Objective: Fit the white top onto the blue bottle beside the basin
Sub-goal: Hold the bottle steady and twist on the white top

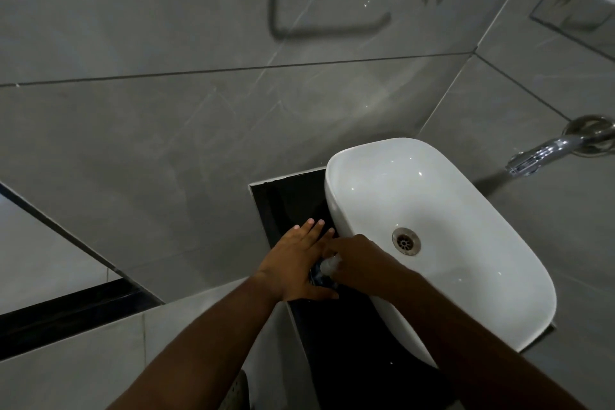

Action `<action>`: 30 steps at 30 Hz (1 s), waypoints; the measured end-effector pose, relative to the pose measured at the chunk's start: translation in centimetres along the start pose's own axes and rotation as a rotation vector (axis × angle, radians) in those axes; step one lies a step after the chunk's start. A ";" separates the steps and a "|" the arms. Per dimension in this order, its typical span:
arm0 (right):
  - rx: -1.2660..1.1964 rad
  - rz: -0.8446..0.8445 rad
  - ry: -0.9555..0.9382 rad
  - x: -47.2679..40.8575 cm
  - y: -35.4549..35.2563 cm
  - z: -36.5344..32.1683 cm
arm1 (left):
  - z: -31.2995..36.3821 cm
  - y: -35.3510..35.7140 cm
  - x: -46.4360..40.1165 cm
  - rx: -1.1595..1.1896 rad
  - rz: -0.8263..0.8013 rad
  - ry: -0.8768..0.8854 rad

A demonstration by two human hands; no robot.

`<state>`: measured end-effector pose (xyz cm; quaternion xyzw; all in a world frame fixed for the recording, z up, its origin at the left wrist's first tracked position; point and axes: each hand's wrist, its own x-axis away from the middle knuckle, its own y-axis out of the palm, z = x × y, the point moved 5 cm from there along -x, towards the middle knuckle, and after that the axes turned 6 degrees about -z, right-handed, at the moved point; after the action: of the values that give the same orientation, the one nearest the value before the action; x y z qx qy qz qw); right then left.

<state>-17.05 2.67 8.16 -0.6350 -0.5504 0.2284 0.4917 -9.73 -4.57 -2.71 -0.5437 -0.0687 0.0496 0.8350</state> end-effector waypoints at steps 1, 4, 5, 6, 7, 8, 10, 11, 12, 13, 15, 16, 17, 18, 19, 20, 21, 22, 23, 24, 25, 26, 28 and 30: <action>0.015 -0.089 0.062 0.2 0.4 0.3 | 0.0 0.0 0.0 -0.021 0.003 -0.002; 0.061 -0.171 0.168 1.1 0.8 1.5 | 0.1 0.1 0.0 -0.063 0.001 -0.007; 0.043 -0.147 0.175 1.2 0.8 1.5 | 0.1 0.1 0.0 -0.059 0.001 -0.007; -0.006 -0.137 0.157 1.4 0.8 1.6 | 0.1 0.0 0.0 -0.046 0.003 -0.008; -0.050 -0.155 0.124 1.6 0.9 1.4 | 0.1 -0.1 0.1 -0.029 0.009 -0.008; -0.076 -0.171 0.088 1.6 1.2 1.5 | 0.1 -0.2 0.1 -0.015 0.012 -0.009; -0.085 -0.164 0.036 1.4 1.5 1.7 | 0.2 -0.2 0.2 -0.014 0.007 -0.008; -0.091 -0.143 0.037 1.3 1.6 1.9 | 0.2 -0.2 0.2 -0.023 0.006 -0.008; -0.103 -0.119 0.057 1.2 1.7 2.2 | 0.2 -0.1 0.3 -0.029 0.006 -0.010; -0.114 -0.103 0.095 1.1 1.9 2.6 | 0.2 -0.1 0.3 -0.032 0.005 -0.013; -0.160 -0.077 0.136 1.2 2.4 3.1 | 0.1 -0.1 0.3 -0.031 0.005 -0.018; -0.215 -0.068 0.130 1.3 2.7 3.3 | 0.1 -0.1 0.2 -0.025 0.010 -0.016; -0.271 -0.063 0.111 1.5 3.1 3.4 | 0.1 -0.1 0.2 -0.018 0.017 -0.014; -0.303 -0.053 0.089 1.6 3.4 3.3 | 0.1 -0.1 0.2 -0.014 0.020 -0.011; -0.314 -0.042 0.083 1.7 3.6 3.2 | 0.1 -0.1 0.2 -0.018 0.018 -0.010; -0.301 -0.031 0.090 1.8 3.8 3.4 | 0.1 0.0 0.2 -0.027 0.015 -0.010; -0.266 -0.023 0.110 1.8 4.0 3.5 | 0.1 0.0 0.2 -0.034 0.013 -0.011; -0.233 -0.008 0.143 1.7 4.1 3.7 | 0.1 0.0 0.2 -0.036 0.011 -0.012; -0.231 0.018 0.175 1.7 4.2 3.9 | 0.1 0.1 0.2 -0.034 0.009 -0.012; -0.256 0.051 0.197 1.7 4.3 4.2 | 0.0 0.1 0.2 -0.031 0.007 -0.012; -0.289 0.074 0.200 1.7 4.4 4.3 | 0.0 0.1 0.2 -0.027 0.008 -0.012; -0.313 0.076 0.183 1.8 4.5 4.2 | 0.0 0.1 0.1 -0.024 0.012 -0.012; -0.337 0.039 0.121 1.6 4.6 4.1 | 0.0 0.1 0.1 -0.023 0.014 -0.009; -0.304 0.015 0.091 1.6 4.3 4.1 | 0.1 0.0 0.1 -0.031 0.001 -0.001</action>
<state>-17.94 6.05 3.14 -0.7157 -0.5511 0.1171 0.4127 -9.67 -4.46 -2.70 -0.5564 -0.0696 0.0495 0.8265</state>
